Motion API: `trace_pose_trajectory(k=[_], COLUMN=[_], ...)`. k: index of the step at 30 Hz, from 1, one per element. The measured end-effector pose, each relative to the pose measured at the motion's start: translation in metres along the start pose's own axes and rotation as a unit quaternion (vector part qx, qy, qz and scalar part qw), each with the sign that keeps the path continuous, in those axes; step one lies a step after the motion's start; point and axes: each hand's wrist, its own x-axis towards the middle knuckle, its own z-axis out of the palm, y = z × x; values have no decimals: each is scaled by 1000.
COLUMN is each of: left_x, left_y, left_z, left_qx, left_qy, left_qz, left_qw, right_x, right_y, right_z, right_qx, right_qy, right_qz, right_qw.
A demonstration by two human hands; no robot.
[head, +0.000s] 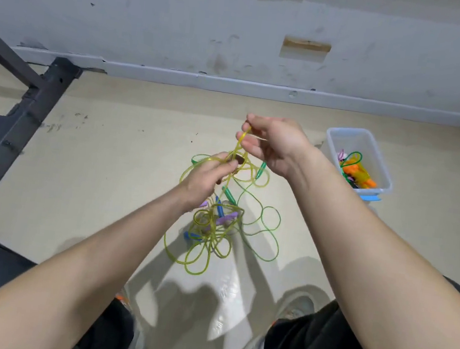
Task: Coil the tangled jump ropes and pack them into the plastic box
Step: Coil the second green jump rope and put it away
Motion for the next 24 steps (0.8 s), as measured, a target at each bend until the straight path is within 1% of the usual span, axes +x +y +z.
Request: trace_pose_trajectory(k=[1,2,4,6,7,8,9,11,12,13,14,15,16,17,18,19,20,22,24], left_x=[0,1,5,12,16,19,22,25,25,26,27,27,27,27,28,29,31,35,40], left_y=[-1,-5,-11,-8,-3,2,6,20,29,40,49,59,68,75,80,83,83,80,69], left_z=[2,5,7,5,3,-2,-6,-14,-17,-18,-19,-20,-21,-22,-23,-26,-32,-50,-69], left_qx=[0,39,135,134,101,66,41,16,-2,-24,-44,-68,-86,-100,-108,-115,-123,-153,-176], left_qy=[-5,6,65,128,142,146,145,144,139,134,127,116,101,89,89,104,130,193,247], left_qz=[7,26,52,57,41,19,3,-4,2,9,15,19,23,27,34,39,42,36,20], left_qw=[1000,999,987,981,984,987,989,989,990,991,991,991,991,991,990,987,983,969,953], right_x=[0,1,2,3,5,5,7,11,14,13,10,7,3,0,-1,1,5,13,15], right_y=[-3,-5,-6,-4,-2,2,11,40,60,79,95,108,117,124,130,135,140,148,149], right_z=[1,2,2,0,-4,-10,-17,-30,-34,-35,-32,-26,-19,-13,-9,-8,-11,-27,-46], right_qx=[33,60,99,108,105,92,70,2,-47,-98,-151,-196,-230,-250,-265,-282,-310,-381,-429], right_qy=[8,15,20,20,31,56,100,202,235,226,166,74,-13,-75,-105,-107,-92,-50,0], right_qz=[3,4,-2,-31,-48,-67,-81,-89,-81,-67,-54,-43,-27,-18,-17,-25,-41,-60,-51], right_qw=[999,998,995,993,993,992,989,975,967,967,973,977,973,965,958,953,945,921,902])
